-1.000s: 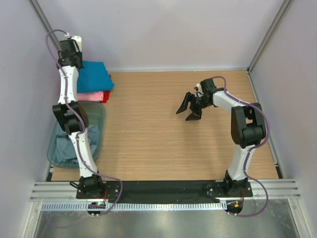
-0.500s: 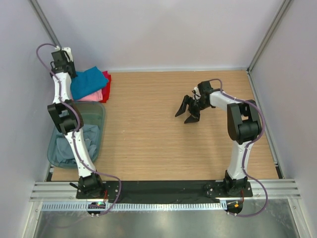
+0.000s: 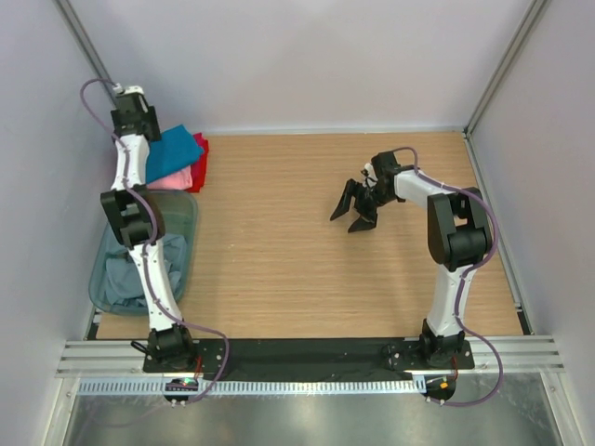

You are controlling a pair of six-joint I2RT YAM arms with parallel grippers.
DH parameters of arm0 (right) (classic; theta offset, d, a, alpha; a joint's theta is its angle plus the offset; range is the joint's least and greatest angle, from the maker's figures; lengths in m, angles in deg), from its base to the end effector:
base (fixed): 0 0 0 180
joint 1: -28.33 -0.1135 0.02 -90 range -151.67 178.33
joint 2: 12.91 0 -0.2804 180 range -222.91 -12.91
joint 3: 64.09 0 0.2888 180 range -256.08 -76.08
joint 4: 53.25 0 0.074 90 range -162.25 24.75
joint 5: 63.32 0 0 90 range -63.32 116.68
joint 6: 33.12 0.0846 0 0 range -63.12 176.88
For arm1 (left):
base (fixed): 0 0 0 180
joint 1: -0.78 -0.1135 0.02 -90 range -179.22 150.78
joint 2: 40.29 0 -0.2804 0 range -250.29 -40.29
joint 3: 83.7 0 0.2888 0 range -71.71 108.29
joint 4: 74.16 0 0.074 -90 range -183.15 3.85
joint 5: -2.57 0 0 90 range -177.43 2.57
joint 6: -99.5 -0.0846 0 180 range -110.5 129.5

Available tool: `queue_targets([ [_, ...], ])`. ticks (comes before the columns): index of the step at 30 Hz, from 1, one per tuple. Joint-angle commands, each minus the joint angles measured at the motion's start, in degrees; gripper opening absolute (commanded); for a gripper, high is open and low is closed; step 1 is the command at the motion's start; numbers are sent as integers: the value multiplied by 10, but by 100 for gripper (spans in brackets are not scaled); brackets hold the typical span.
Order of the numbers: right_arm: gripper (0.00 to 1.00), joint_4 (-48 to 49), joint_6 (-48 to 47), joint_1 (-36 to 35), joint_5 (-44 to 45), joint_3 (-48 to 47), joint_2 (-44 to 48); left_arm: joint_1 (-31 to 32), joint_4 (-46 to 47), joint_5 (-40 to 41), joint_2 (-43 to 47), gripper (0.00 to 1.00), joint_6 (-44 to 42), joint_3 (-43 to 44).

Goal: Fold and stack the t-shirts
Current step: Neatly place the folded tshirt to the corner

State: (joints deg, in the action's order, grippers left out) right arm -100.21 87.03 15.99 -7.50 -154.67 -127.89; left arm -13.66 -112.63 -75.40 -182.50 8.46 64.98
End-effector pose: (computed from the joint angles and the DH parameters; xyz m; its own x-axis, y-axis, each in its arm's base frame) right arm 0.4269 0.1421 0.1119 -0.9773 0.2115 -0.0090 0.1604 0.7674 0.6208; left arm 0.6362 0.1820 0.2348 -0.5206 -0.1157 -0.8459 -0.4057 0.9053 0.1258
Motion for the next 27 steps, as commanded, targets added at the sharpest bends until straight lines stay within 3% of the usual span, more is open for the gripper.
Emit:
queue_targets([
  [1, 75, -9, -1, -4, 2, -27, 39, 90, 19, 92, 69, 74, -91, -15],
  [6, 75, -5, 6, -6, -1, -34, 41, 161, 20, 113, 91, 73, -176, -78],
  [10, 75, -17, 1, -7, 1, -41, 47, 194, 15, 128, 84, 74, -190, -111],
  [15, 75, -20, -5, -6, 6, -39, 54, 210, 16, 149, 64, 74, -200, -117],
  [20, 75, -18, -7, -6, 8, -33, 60, 219, 23, 221, 32, 74, -229, -112],
  [27, 75, -15, -4, -4, 5, -32, 60, 233, 25, 231, 27, 71, -225, -125],
])
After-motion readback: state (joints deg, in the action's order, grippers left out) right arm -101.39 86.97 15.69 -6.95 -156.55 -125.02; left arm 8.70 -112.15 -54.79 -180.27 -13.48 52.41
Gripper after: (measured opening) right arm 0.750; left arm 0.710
